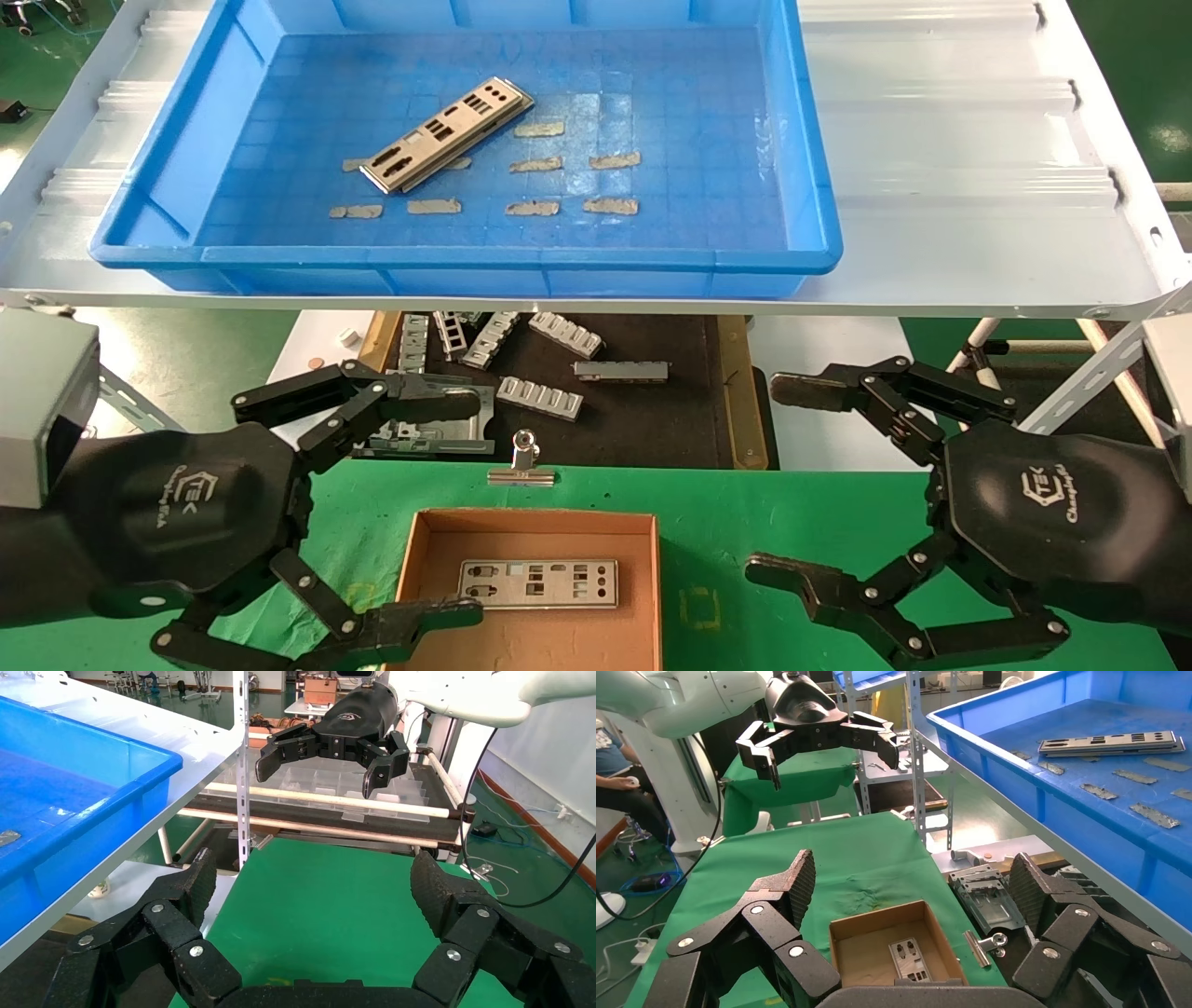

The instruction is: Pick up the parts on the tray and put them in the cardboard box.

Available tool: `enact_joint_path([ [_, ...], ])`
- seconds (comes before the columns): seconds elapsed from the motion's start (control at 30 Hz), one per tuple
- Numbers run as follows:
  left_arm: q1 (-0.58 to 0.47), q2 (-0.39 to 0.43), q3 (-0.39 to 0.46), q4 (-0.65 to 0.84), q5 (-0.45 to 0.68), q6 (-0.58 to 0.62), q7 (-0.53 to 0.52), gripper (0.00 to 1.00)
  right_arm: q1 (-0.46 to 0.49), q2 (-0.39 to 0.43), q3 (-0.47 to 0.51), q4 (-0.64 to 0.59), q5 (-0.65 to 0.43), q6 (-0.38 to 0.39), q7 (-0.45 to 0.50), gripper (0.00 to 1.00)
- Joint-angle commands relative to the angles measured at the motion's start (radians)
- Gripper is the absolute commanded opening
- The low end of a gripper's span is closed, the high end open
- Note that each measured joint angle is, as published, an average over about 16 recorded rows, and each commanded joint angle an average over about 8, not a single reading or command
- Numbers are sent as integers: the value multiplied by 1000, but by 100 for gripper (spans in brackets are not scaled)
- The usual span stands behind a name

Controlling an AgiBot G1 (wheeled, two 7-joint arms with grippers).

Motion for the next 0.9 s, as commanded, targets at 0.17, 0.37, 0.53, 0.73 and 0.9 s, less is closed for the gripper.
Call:
enact_joint_path([
  [0.17,0,0,0,0,0,0,0,100,0,0,0,0,0,0,0,100],
  [0.37,0,0,0,0,0,0,0,100,0,0,0,0,0,0,0,100],
  [0.53,0,0,0,0,0,0,0,100,0,0,0,0,0,0,0,100],
  [0.73,0,0,0,0,0,0,0,100,0,0,0,0,0,0,0,100],
  [0.9,0,0,0,0,0,0,0,100,0,0,0,0,0,0,0,100],
])
